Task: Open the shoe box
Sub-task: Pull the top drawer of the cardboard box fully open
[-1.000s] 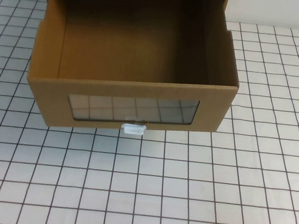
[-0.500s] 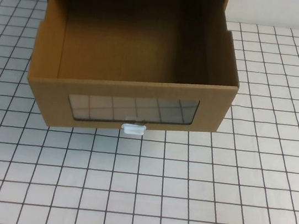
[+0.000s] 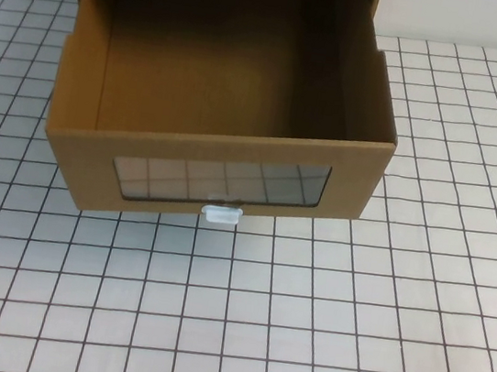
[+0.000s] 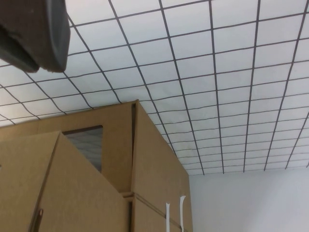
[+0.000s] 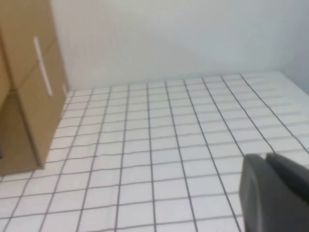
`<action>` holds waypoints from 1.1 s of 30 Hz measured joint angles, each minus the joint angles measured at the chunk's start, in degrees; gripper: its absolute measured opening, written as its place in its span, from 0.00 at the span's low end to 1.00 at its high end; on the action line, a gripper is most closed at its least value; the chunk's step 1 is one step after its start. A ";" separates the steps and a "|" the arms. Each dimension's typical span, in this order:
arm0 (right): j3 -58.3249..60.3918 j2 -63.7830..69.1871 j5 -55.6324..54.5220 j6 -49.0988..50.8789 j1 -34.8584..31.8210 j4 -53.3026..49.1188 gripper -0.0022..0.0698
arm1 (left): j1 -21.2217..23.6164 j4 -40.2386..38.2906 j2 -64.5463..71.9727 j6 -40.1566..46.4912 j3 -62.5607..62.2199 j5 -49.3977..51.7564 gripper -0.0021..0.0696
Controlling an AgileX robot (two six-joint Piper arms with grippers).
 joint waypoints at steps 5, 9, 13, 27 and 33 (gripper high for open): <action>4.43 -7.50 0.59 0.00 -2.21 2.15 0.01 | 0.00 0.00 0.00 0.00 0.00 0.00 0.02; 4.43 -10.20 6.68 0.00 -2.24 2.23 0.01 | 0.00 0.00 0.00 0.00 0.00 0.00 0.02; 4.43 -10.30 13.77 0.00 -2.24 2.23 0.01 | 0.00 0.00 0.00 0.00 0.00 0.00 0.02; 4.43 -10.30 18.09 -7.04 -2.24 7.51 0.01 | 0.00 0.00 0.00 -0.10 0.00 0.00 0.02; 4.43 -10.30 18.09 -7.16 -2.24 7.61 0.01 | 0.00 0.00 0.00 -0.10 0.00 0.00 0.02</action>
